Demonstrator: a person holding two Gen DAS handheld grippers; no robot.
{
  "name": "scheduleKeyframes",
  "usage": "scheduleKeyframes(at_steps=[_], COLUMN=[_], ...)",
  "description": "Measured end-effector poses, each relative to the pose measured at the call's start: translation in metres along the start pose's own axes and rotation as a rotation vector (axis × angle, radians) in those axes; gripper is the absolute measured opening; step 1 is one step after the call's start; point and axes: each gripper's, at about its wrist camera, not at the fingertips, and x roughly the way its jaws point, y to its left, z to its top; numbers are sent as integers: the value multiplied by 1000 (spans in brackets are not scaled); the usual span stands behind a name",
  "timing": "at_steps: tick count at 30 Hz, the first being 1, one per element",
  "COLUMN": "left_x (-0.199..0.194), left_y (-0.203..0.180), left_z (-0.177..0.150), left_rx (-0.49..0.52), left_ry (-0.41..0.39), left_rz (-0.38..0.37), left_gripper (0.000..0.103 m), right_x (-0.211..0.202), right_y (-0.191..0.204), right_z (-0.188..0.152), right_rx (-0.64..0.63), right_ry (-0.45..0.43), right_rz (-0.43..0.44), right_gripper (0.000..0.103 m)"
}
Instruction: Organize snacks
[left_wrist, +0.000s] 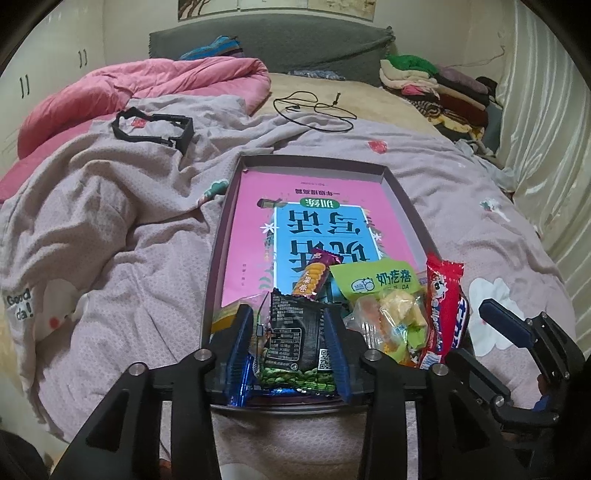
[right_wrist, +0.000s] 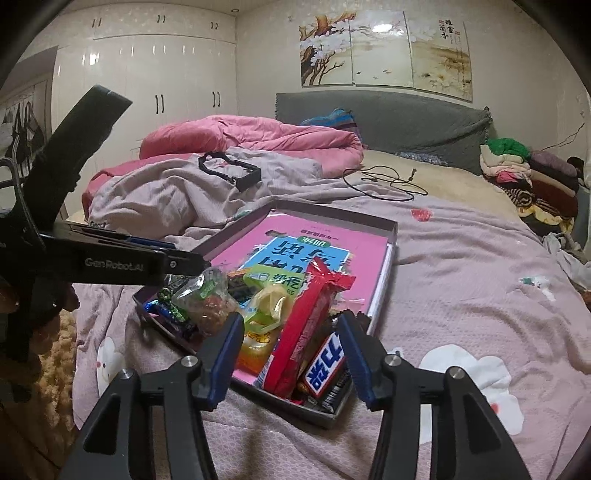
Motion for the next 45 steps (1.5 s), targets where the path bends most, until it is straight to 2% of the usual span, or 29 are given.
scheduleKeyframes(at_steps=[4, 6, 8, 16, 18, 23, 27, 29, 34, 45], left_x=[-15, -26, -36, -65, -69, -70, -72, -72, -72, -79], left_y=[4, 5, 4, -4, -7, -17, -23, -25, -33, -33], left_z=[2, 2, 2, -19, -30, -54, -69, -73, -78, -76], left_rx=[-12, -19, -22, -64, -74, -68, -59, -61, -39, -42], left_ry=[-29, -50, -67, -70, -53, -15, 6, 23, 42, 28], left_rz=[-3, -4, 1, 16, 18, 21, 19, 3, -4, 7], left_gripper=[58, 71, 75, 77, 77, 77, 77, 77, 77, 77], right_x=[-8, -15, -23, -54, -60, -69, -77, -81, -87, -89], right_y=[-3, -3, -3, 0, 1, 7, 11, 10, 6, 3], right_z=[5, 8, 11, 15, 13, 0, -11, -16, -22, -25], right_rx=[10, 12, 14, 64, 100, 152, 164, 182, 180, 171], right_ry=[-15, -28, -44, -46, -27, 56, 88, 92, 93, 96], right_rz=[-15, -26, -38, -60, -44, -14, -36, -58, -80, -93], right_gripper=[54, 58, 64, 76, 80, 82, 86, 92, 95, 97])
